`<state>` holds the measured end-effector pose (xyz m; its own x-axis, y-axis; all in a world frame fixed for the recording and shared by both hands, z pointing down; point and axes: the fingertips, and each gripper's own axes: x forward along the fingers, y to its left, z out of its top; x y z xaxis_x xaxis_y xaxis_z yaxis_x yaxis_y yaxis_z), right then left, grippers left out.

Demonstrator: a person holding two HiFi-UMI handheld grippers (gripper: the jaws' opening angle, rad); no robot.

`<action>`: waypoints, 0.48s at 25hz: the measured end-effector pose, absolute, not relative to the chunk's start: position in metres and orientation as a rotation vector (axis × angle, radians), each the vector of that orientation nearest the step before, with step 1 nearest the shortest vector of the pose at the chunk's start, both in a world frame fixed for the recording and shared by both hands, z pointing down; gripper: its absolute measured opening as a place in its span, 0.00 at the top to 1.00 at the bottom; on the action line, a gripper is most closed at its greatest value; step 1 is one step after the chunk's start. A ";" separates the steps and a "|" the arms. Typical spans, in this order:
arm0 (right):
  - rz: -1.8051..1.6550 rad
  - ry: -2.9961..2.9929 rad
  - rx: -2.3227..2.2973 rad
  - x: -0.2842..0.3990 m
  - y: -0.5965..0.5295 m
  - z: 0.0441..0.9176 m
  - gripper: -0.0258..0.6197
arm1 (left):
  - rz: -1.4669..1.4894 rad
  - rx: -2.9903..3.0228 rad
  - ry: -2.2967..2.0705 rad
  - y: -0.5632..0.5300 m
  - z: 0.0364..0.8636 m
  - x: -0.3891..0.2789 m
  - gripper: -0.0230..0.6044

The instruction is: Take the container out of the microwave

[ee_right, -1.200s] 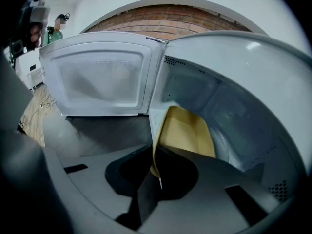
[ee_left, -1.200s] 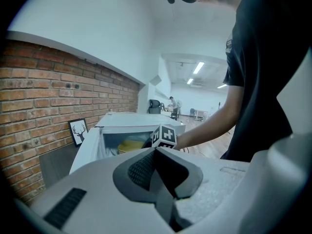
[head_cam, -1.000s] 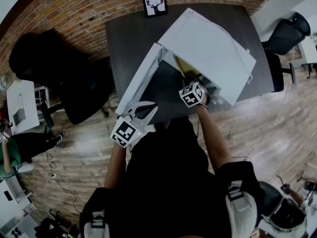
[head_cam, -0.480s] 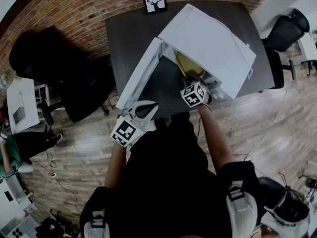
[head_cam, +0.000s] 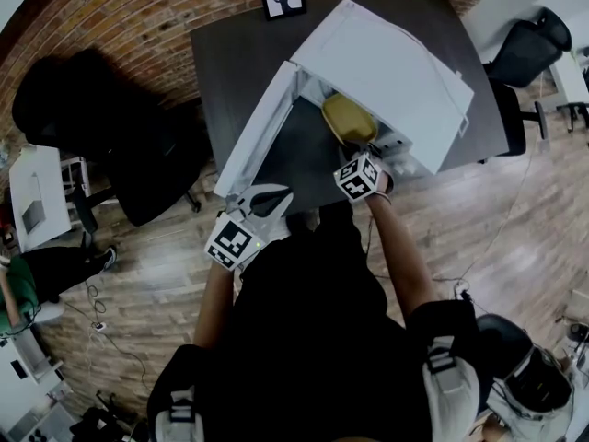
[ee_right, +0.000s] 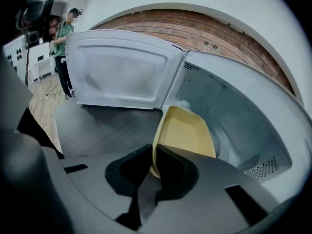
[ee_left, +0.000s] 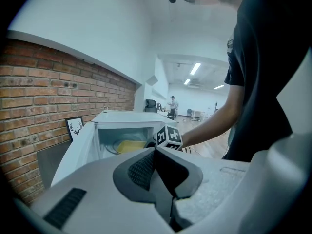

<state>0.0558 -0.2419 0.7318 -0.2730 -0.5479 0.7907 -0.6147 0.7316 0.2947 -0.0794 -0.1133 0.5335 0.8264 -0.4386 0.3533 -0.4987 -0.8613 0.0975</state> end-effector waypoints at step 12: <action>0.036 -1.964 0.840 0.048 -0.235 0.718 0.92 | 0.474 2.832 -0.716 -0.125 0.531 -0.076 0.96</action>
<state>0.0484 -0.2351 0.7177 -0.2988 -0.5407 0.7863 -0.5695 0.7622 0.3078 -0.0765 -0.1252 0.5312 0.8328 -0.4303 0.3483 -0.4885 -0.8672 0.0968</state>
